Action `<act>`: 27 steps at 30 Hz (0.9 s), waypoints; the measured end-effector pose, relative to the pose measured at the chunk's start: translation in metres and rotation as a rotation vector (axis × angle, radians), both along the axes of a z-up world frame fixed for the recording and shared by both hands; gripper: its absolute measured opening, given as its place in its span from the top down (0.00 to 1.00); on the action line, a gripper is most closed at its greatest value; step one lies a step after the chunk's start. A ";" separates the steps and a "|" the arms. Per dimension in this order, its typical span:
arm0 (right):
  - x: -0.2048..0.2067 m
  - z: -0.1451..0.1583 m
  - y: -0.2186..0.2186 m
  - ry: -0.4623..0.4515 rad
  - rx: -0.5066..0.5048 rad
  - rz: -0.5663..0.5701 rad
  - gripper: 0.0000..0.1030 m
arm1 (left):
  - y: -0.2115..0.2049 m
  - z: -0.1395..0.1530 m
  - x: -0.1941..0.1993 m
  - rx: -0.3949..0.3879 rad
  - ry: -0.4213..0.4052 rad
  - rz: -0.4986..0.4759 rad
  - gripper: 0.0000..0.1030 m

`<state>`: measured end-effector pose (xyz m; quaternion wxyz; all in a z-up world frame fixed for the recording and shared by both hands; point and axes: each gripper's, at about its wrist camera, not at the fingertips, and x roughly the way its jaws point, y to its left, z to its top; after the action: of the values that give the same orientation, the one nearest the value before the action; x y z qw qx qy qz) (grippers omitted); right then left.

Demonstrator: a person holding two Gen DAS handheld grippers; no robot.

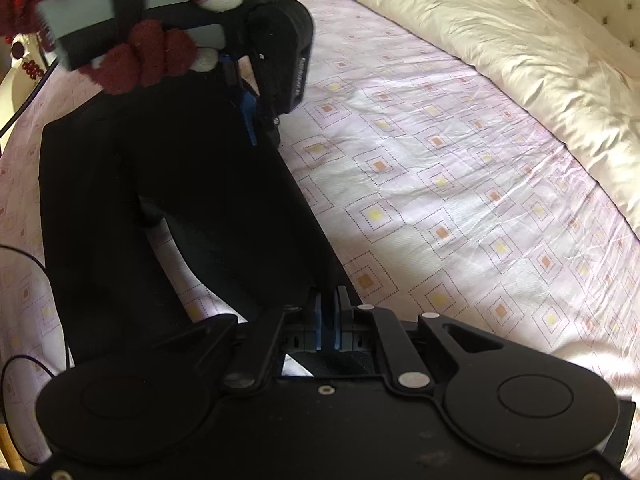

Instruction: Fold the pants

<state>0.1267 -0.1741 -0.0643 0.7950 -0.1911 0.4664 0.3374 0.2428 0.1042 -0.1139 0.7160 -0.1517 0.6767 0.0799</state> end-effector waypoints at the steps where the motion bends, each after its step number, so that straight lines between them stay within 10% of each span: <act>1: -0.004 0.003 -0.001 -0.003 0.005 -0.022 0.93 | -0.002 0.010 -0.011 0.008 -0.027 -0.016 0.90; 8: -0.056 0.024 -0.009 0.014 0.058 -0.163 0.92 | -0.007 0.069 -0.111 0.024 -0.175 -0.102 0.91; 18: -0.121 0.011 -0.016 0.151 0.106 -0.328 0.84 | -0.015 0.023 -0.177 0.033 -0.086 -0.133 0.91; 27: -0.061 0.029 -0.073 0.065 0.098 -0.739 0.66 | -0.015 0.012 -0.171 0.052 -0.062 -0.126 0.92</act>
<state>0.0659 -0.2472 -0.0354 0.8561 0.0390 0.5123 0.0555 0.0715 0.0895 -0.1014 0.7440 -0.0925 0.6600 0.0473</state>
